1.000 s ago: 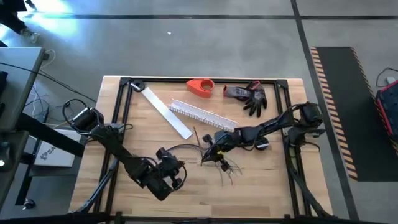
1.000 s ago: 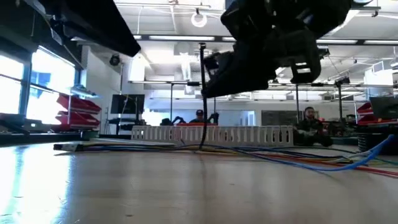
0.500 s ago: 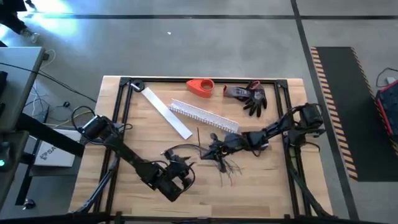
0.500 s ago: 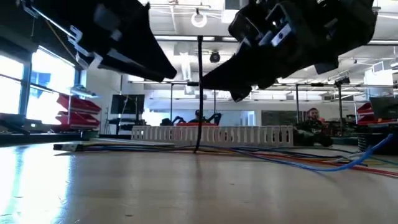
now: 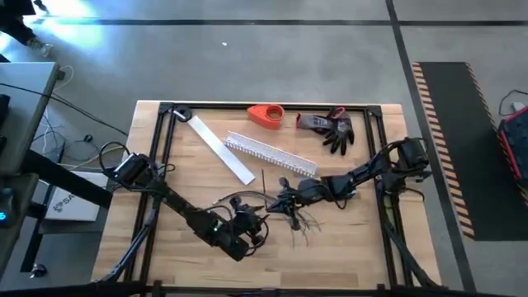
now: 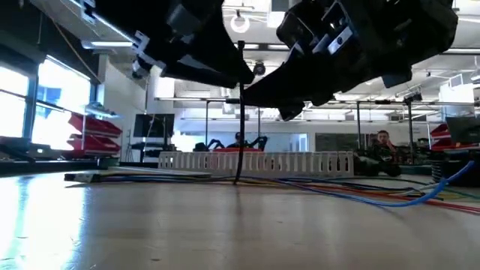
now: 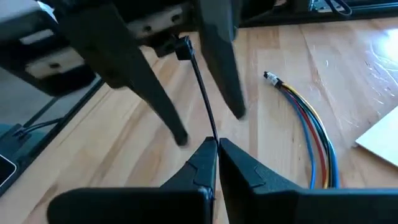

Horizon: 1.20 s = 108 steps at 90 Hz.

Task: Ziptie cables
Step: Wrap the cable wires with the black zip tie

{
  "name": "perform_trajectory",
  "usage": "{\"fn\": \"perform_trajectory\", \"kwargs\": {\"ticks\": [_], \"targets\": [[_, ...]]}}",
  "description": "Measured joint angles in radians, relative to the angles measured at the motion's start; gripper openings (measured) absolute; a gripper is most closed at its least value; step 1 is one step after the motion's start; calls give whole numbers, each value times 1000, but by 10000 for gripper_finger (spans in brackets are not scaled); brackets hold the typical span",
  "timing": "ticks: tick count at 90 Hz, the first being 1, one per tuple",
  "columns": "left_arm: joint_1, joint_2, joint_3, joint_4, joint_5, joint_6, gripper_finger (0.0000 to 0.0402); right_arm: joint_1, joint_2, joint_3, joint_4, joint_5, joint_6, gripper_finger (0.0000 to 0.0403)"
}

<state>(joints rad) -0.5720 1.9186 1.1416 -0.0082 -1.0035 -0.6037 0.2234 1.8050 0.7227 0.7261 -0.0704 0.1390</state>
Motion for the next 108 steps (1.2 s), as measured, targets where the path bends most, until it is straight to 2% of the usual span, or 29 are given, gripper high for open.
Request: {"fn": "perform_trajectory", "kwargs": {"ticks": [12, 40, 64, 75, 84, 96, 108], "targets": [[16, 0, 0, 14, 51, 23, 90, 0, 0, 0, -1, 0, 1, 0], [1, 0, 0, 14, 46, 37, 5, 0, 0, 1, -5, -1, 11, 0], [2, -2, 0, 12, 68, 58, 0, 0, 0, 1, -20, -3, 21, 0], [12, -2, 0, 13, 156, 58, 0, -3, -40, 2, -106, 1, 20, 0], [22, -2, 0, 13, 224, 58, 0, -22, -117, 2, -218, 42, 41, 1], [45, -3, -10, 23, 299, 67, 0, -52, -218, 2, -377, 39, 35, 3], [70, -5, -88, 148, 377, 67, 0, -53, -251, 2, -415, 5, -9, 39]]}}
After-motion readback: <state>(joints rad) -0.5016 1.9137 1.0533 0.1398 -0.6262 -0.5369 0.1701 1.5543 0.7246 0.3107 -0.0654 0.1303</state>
